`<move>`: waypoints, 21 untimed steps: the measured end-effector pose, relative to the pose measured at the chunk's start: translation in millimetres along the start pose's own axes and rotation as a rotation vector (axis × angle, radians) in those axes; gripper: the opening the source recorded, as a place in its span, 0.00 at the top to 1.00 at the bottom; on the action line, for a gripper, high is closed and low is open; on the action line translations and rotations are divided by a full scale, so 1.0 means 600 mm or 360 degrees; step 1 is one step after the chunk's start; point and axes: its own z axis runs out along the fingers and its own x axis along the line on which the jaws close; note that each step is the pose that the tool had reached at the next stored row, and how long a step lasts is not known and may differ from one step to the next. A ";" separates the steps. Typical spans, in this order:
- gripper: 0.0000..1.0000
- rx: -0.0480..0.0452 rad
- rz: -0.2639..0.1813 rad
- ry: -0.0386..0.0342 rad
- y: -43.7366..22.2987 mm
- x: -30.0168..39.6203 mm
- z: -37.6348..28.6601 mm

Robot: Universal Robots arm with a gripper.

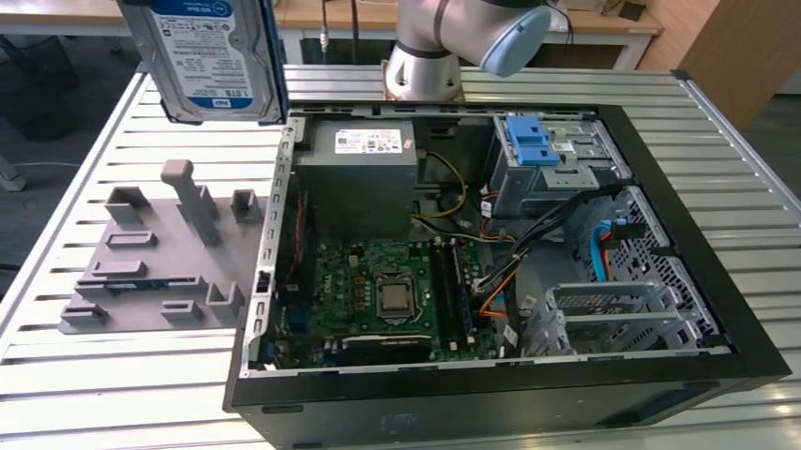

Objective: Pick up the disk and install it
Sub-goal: 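Pick up the disk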

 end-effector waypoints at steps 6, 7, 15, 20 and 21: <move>0.63 0.0000 0.0000 0.0000 -0.036 0.001 -0.001; 0.63 0.0000 0.0000 0.0000 -0.042 0.001 -0.001; 0.63 0.0000 0.0000 0.0000 -0.084 0.003 -0.002; 0.63 0.0000 0.0000 0.0000 -0.086 0.002 -0.002; 0.63 0.0000 0.0000 0.0000 -0.086 0.002 -0.002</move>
